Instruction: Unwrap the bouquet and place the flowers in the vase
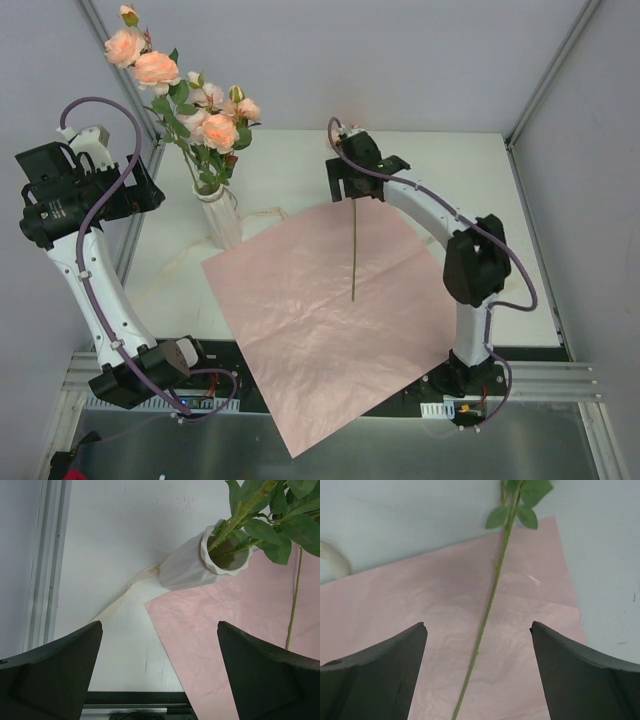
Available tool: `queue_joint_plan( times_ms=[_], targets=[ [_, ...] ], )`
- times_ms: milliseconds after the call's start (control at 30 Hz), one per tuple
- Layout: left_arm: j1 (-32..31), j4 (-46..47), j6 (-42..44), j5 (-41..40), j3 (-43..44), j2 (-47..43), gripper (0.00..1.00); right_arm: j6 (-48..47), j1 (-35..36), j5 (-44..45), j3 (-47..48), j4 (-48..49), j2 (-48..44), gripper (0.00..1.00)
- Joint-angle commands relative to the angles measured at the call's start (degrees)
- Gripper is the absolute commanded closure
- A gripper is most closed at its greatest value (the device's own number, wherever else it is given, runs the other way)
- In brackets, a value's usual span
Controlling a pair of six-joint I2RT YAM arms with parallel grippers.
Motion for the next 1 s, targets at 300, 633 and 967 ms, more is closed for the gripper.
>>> queue_joint_plan(
  times_ms=[300, 633, 967],
  targets=[
    [1.1, -1.0, 4.1, 7.0, 0.2, -2.9, 0.01, 4.2, -1.9, 7.8, 9.1, -7.8, 17.6, 0.31],
    [1.2, -0.9, 4.4, 11.1, 0.0, -0.8, 0.01, 4.1, -3.5, 3.7, 14.7, -6.6, 23.6, 0.50],
    [1.2, -0.9, 5.0, 11.4, 0.5, 0.5, 0.01, 4.5, -5.1, 0.6, 20.1, -6.4, 28.3, 0.67]
  ],
)
